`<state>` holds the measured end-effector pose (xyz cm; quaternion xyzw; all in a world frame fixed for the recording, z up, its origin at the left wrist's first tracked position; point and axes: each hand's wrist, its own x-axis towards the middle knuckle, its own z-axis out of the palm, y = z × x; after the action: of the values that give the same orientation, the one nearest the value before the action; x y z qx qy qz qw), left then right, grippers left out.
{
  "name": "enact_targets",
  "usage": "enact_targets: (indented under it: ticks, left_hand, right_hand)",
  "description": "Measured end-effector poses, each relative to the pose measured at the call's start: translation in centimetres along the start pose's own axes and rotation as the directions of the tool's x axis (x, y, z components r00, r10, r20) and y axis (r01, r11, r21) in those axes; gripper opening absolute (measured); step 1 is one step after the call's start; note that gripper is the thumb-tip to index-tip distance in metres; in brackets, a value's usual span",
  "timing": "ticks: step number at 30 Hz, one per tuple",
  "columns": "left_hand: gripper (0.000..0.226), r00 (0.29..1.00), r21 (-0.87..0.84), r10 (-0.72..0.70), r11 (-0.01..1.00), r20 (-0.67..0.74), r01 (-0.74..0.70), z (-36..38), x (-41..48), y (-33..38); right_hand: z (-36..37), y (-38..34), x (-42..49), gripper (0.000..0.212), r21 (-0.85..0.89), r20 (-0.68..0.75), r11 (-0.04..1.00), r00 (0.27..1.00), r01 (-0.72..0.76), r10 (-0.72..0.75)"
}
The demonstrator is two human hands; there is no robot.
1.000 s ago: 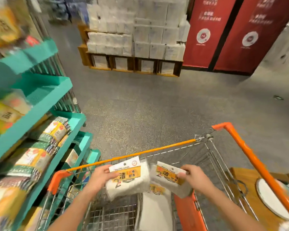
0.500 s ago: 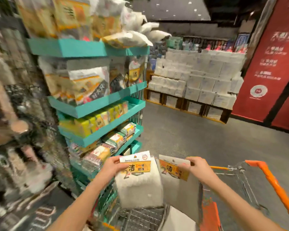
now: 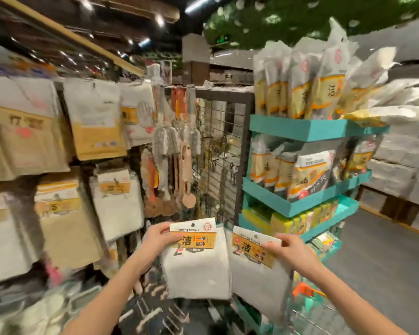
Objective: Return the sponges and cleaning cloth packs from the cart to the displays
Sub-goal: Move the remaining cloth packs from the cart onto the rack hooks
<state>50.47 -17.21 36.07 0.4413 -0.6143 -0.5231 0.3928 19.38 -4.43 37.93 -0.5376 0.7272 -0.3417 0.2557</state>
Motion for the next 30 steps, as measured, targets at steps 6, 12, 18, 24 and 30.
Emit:
enact_targets:
  ticks: [6, 12, 18, 24, 30]
  left_hand:
    - [0.013, 0.991, 0.051, 0.032, 0.998, -0.129, -0.025, -12.0, 3.1, -0.5]
    - [0.023, 0.973, 0.029, -0.026, 0.999, -0.228, 0.034, -18.5, 7.1, -1.8]
    - [0.017, 0.934, 0.064, 0.017, 0.998, -0.356, 0.006, -20.8, 11.2, -1.9]
    - [0.02, 0.886, 0.057, -0.024, 0.997, -0.462, 0.057, -21.5, 14.8, -2.2]
    - [0.011, 0.838, 0.107, -0.072, 0.982, -0.541, 0.154, -22.3, 17.4, -3.7]
  right_hand:
    - [10.0, -7.1, 7.4, 0.016, 0.085, 0.08, 0.994, 0.994, 0.074, -0.081]
    - [14.3, -11.6, 13.4, 0.013, 0.127, 0.125, 0.988, 0.987, 0.089, -0.105]
    - [15.7, -14.3, 19.0, 0.012, 0.116, 0.158, 0.975, 0.966, 0.187, -0.204]
    - [15.9, -16.4, 24.4, 0.011, 0.109, 0.213, 0.961, 0.938, 0.256, -0.274]
    - [16.4, -17.2, 27.6, 0.005, 0.1, 0.227, 0.953, 0.926, 0.286, -0.301]
